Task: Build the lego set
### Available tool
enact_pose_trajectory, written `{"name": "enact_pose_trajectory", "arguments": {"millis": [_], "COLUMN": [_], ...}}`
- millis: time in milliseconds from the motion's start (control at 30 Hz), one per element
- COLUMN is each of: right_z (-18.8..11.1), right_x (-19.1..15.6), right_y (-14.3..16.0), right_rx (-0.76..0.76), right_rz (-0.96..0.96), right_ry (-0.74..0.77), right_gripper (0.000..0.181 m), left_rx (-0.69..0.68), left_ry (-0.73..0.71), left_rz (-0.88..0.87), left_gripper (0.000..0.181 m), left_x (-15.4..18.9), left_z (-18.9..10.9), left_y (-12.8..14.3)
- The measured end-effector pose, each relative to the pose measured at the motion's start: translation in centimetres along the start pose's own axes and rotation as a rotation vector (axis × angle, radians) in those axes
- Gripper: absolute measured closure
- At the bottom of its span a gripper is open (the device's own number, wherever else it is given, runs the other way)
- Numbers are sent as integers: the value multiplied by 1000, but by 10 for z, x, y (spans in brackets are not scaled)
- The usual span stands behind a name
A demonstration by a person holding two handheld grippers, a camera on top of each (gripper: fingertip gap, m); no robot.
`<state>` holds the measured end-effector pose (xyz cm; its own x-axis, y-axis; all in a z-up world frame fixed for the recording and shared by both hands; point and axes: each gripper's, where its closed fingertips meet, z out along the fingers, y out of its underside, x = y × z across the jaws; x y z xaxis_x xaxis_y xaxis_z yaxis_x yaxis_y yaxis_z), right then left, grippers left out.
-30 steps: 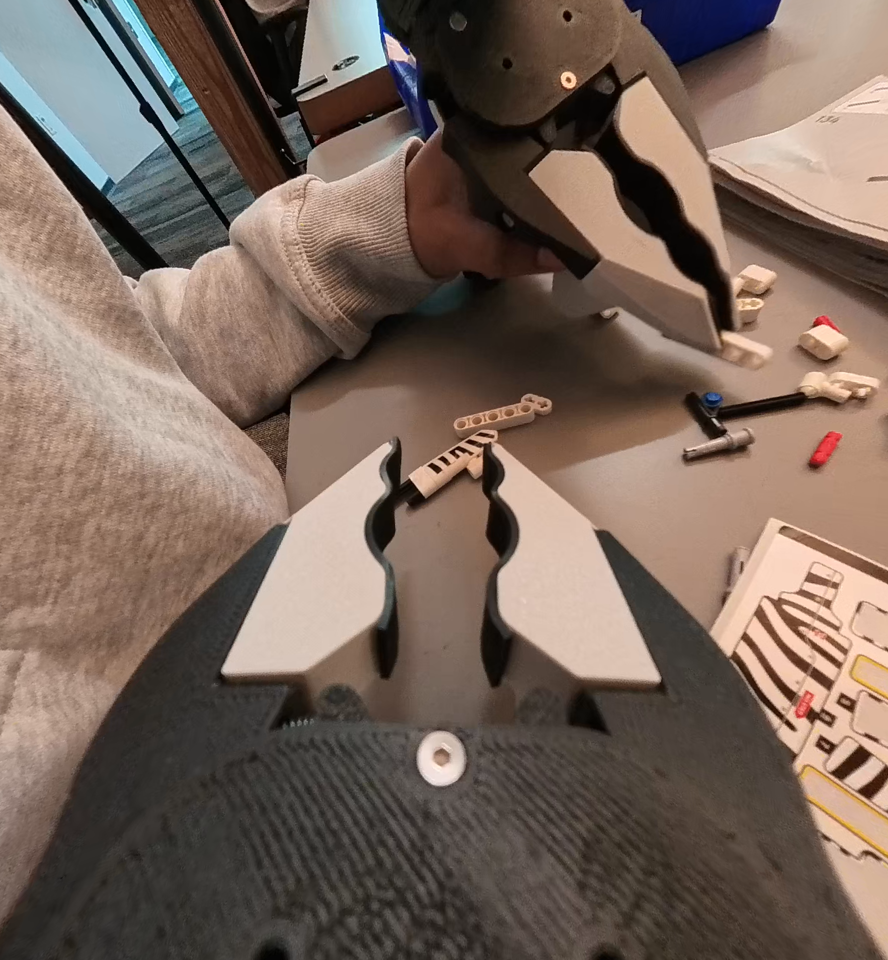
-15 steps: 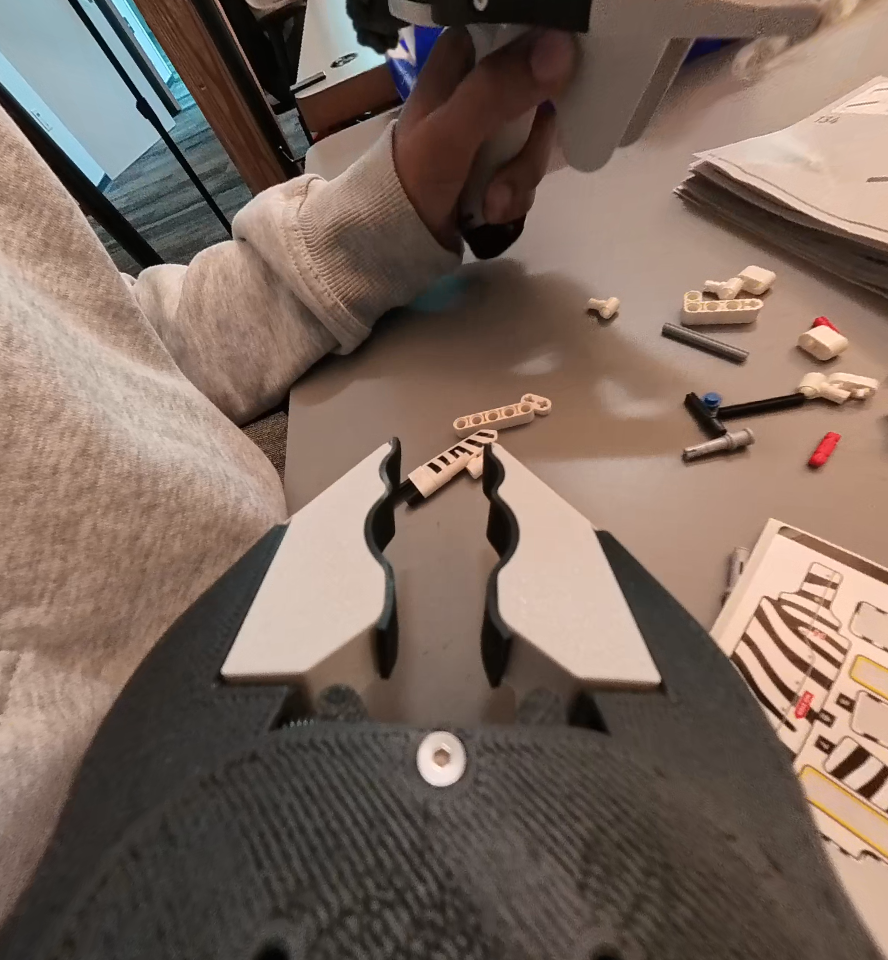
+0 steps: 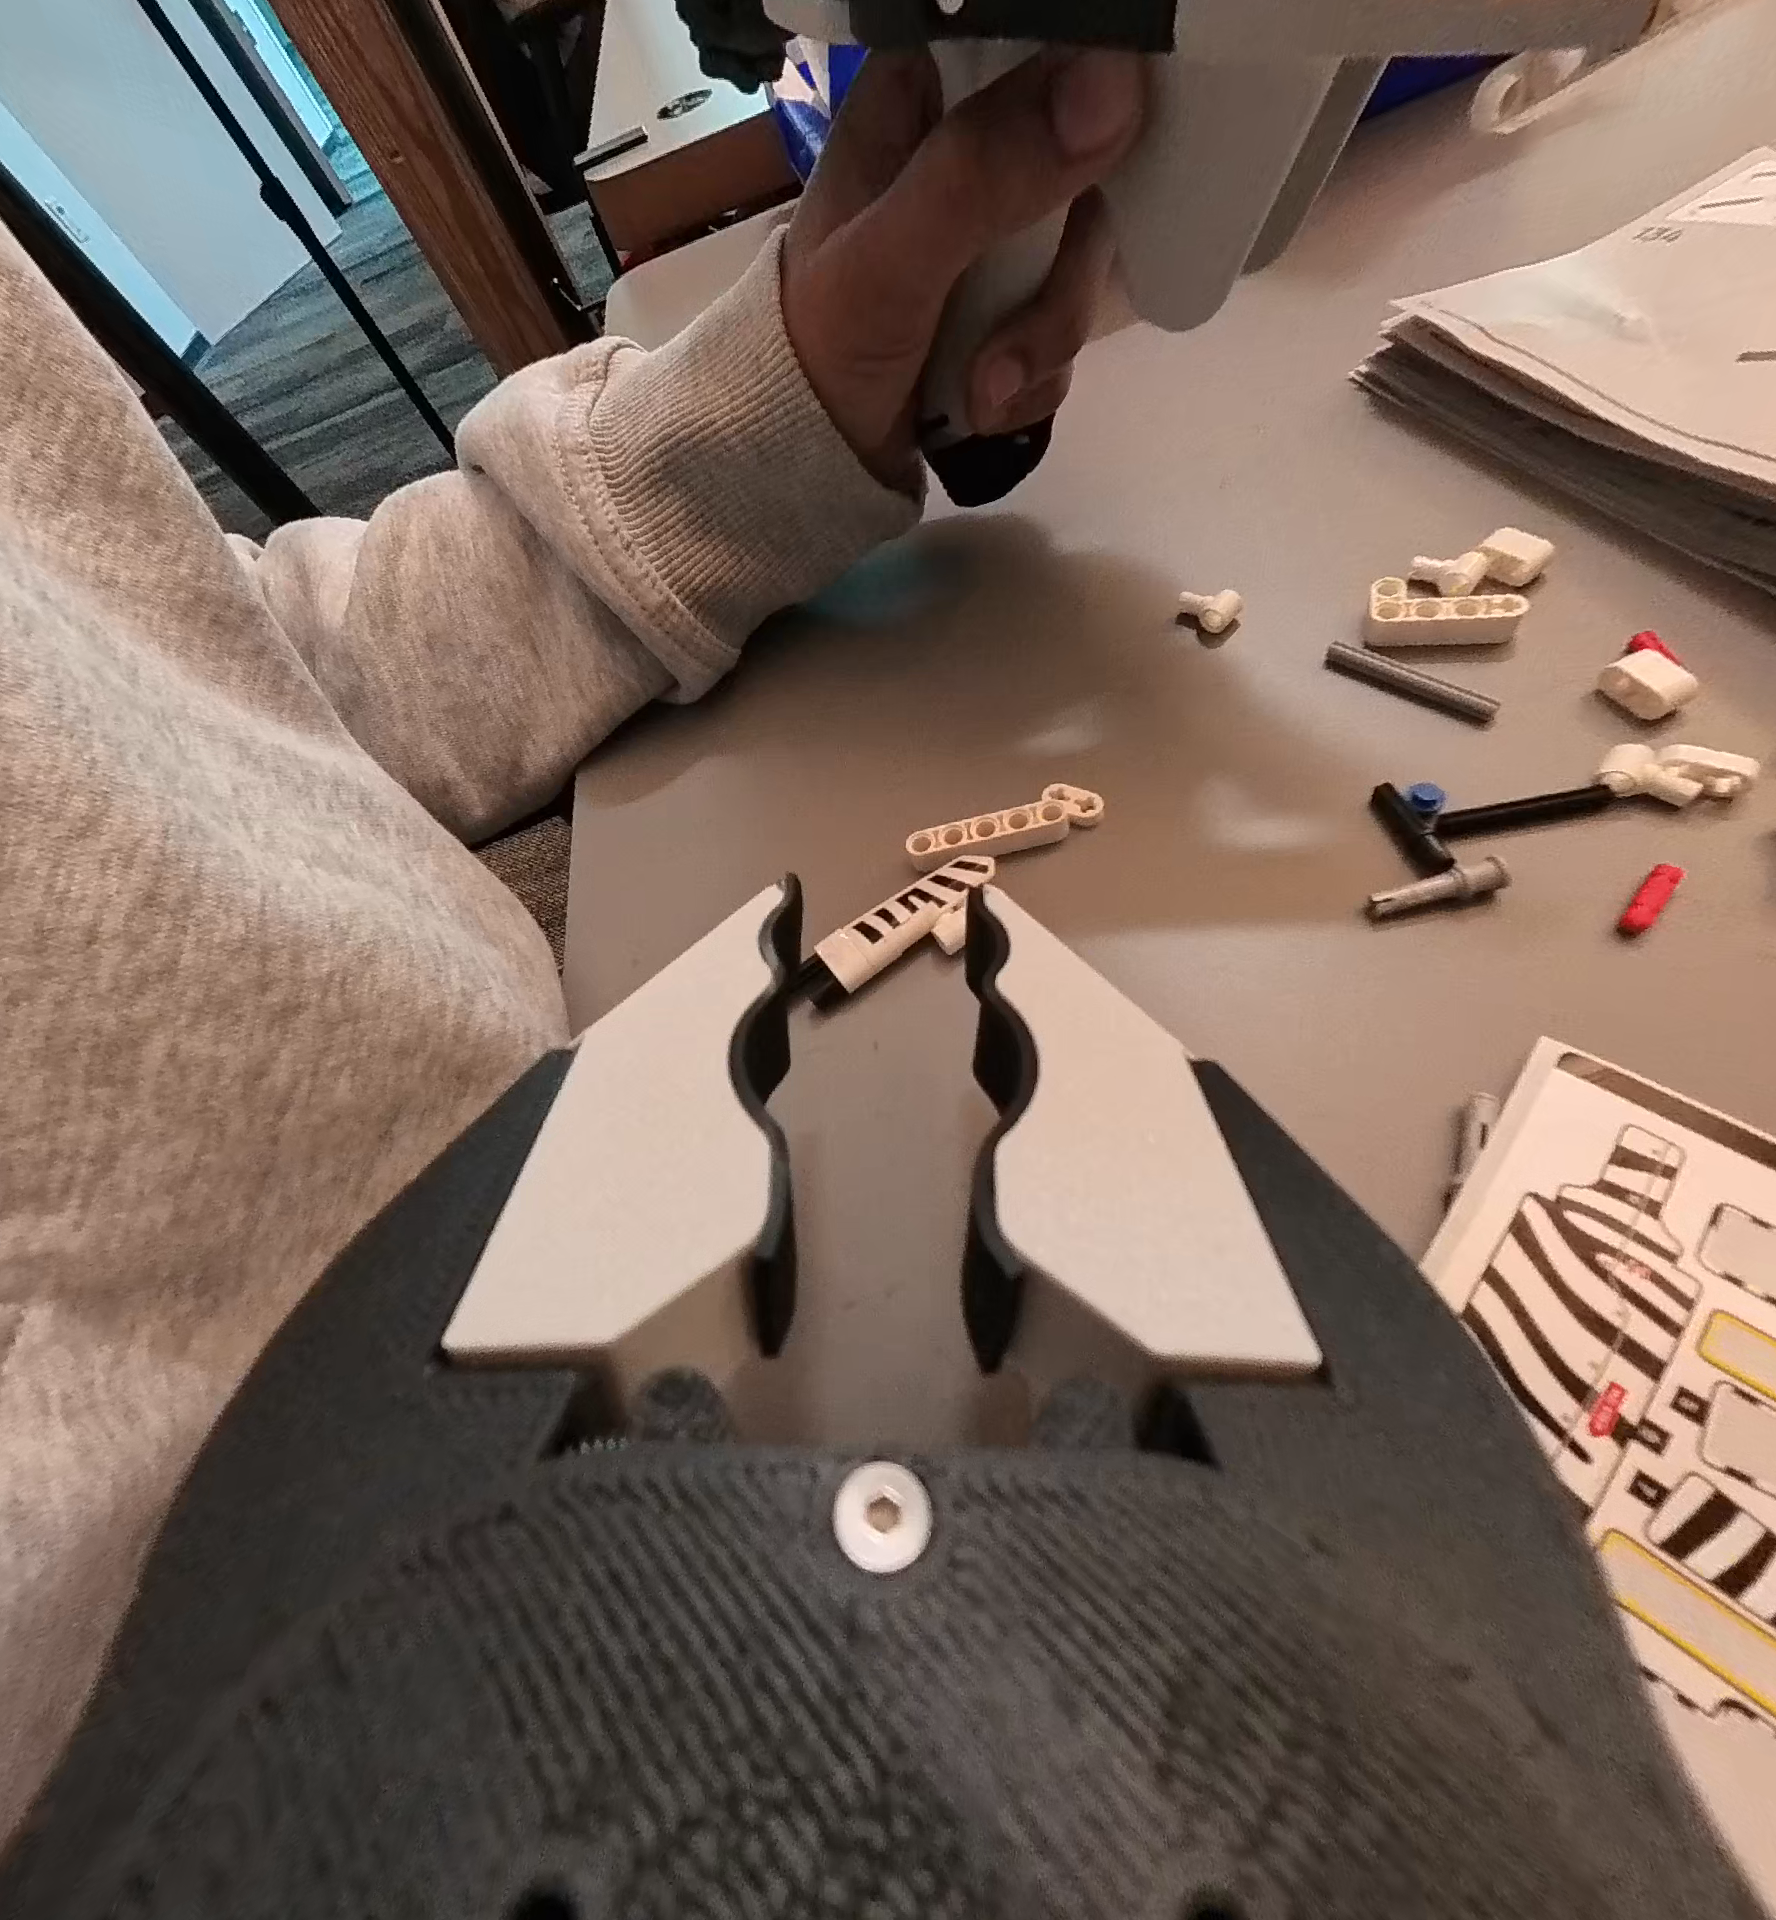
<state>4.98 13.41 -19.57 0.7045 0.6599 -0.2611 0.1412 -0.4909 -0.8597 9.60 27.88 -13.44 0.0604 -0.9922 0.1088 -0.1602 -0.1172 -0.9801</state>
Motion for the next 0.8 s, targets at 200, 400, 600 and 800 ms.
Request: {"name": "enact_pose_trajectory", "arguments": {"millis": [200,400,600,800], "right_z": [0,1,1,1], "right_x": [0,0,0,0], "right_y": [0,0,1,1], "right_rx": [-3,-5,-6,-7], "right_rz": [0,-2,-3,-3], "right_ry": [1,1,2,2], "right_gripper": [151,151,151,151], "left_rx": [-4,-5,-11,-14], "left_ry": [-1,-1,-1,1], "left_rz": [3,0,-1,-2], "left_gripper": [172,172,172,172], "left_x": [0,0,0,0], "left_z": [1,1,2,2], "left_y": [1,1,2,3]}}
